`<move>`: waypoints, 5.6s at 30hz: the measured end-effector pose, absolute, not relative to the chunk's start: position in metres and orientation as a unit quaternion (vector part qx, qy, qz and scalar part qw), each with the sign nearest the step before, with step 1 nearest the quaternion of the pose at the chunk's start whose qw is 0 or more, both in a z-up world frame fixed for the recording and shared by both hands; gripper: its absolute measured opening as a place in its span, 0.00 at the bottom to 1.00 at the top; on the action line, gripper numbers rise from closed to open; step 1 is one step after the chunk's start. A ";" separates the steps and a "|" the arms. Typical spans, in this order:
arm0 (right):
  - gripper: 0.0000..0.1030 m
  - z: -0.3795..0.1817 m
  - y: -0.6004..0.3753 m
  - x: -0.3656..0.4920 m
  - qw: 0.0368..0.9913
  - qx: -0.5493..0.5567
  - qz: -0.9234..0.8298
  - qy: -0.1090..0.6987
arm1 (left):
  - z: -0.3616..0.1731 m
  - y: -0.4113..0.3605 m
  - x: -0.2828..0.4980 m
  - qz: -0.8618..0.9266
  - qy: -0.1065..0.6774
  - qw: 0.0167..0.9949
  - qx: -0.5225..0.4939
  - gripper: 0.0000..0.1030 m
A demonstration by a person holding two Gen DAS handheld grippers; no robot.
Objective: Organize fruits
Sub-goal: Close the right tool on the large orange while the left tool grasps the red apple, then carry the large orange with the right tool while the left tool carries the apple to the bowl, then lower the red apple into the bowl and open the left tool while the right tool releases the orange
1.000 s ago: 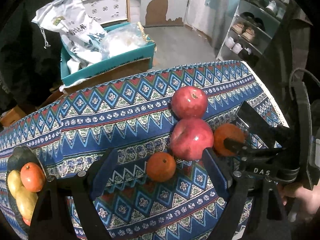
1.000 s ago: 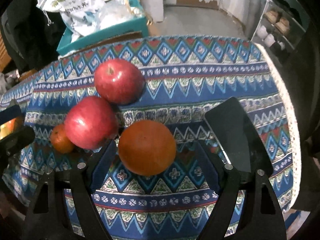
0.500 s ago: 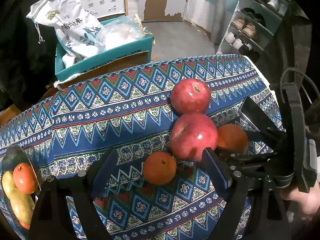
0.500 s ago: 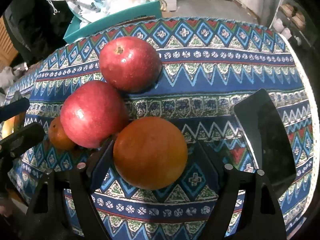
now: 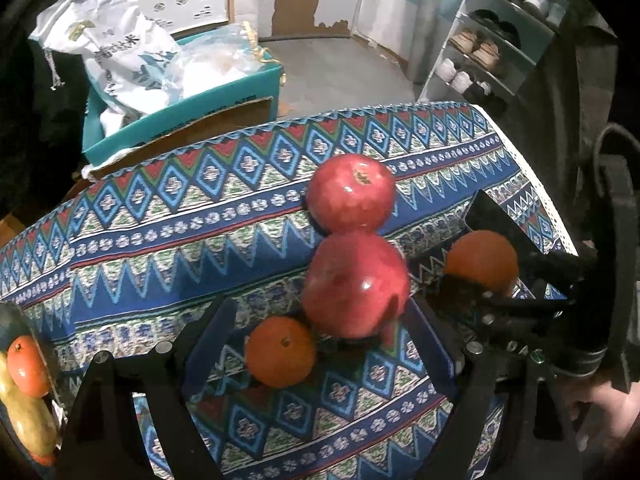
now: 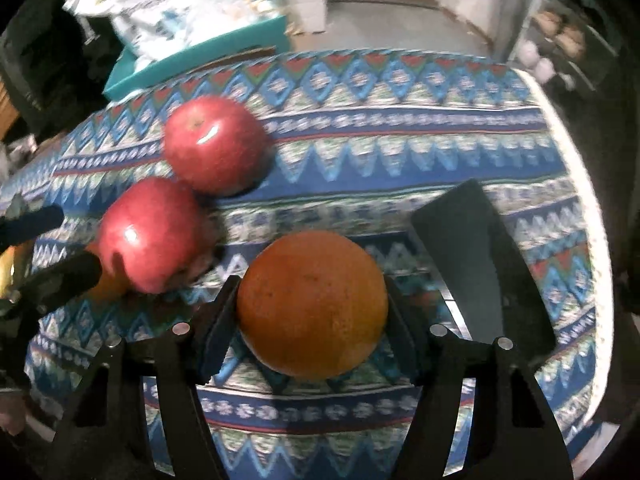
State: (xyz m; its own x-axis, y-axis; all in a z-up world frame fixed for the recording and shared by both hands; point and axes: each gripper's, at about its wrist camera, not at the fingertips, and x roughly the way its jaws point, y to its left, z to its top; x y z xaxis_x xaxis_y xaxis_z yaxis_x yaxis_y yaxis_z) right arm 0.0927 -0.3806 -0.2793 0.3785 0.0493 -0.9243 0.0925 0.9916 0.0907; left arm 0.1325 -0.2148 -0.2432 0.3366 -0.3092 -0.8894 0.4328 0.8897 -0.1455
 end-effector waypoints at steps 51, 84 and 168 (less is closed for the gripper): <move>0.66 -0.225 -0.406 0.073 0.861 0.091 -0.053 0.498 | -0.214 -0.228 0.129 -0.249 0.521 0.815 0.053 0.63; 0.66 -0.095 -0.350 0.032 0.929 0.043 -0.010 0.368 | -0.094 -0.159 0.059 -0.228 0.399 0.888 0.015 0.64; 0.66 -0.219 -0.042 0.123 0.816 -0.038 0.232 0.528 | -0.224 0.089 0.040 -0.008 0.532 0.844 -0.075 0.64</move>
